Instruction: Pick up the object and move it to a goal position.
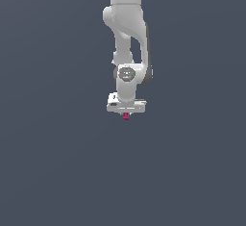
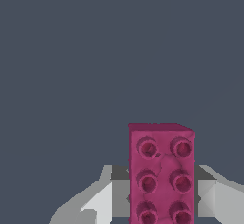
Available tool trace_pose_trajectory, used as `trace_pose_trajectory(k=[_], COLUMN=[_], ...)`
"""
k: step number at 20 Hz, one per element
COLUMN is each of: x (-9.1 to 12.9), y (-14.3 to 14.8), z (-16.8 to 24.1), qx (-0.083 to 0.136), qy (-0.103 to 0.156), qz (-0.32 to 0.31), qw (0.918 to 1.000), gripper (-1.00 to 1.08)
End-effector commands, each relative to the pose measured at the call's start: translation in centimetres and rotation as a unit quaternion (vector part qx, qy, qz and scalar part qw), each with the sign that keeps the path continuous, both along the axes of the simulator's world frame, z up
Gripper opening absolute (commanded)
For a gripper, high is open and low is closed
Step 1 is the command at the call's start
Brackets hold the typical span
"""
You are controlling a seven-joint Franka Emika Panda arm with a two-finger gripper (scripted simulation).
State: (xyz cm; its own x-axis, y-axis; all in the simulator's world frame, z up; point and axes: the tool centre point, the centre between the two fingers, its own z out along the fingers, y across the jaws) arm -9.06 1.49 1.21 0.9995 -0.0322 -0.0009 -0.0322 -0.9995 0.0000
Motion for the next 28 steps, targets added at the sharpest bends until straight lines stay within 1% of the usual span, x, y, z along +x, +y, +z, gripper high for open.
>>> trace_pose_trajectory(k=[1, 9, 15, 21, 28], x=[0.0, 0.0, 0.5, 1.4, 3.1], y=[0.0, 0.0, -0.3, -0.8, -1.8], z=[0.0, 0.1, 1.8, 5.5, 11.9], qx=[0.0, 0.0, 0.0, 0.0, 0.0], qy=[0.0, 0.0, 0.0, 0.0, 0.0], qz=[0.0, 0.0, 0.0, 0.0, 0.0], qw=[1.0, 1.0, 1.0, 1.0, 1.0], gripper=[-1.0, -1.0, -1.0, -1.0, -1.0])
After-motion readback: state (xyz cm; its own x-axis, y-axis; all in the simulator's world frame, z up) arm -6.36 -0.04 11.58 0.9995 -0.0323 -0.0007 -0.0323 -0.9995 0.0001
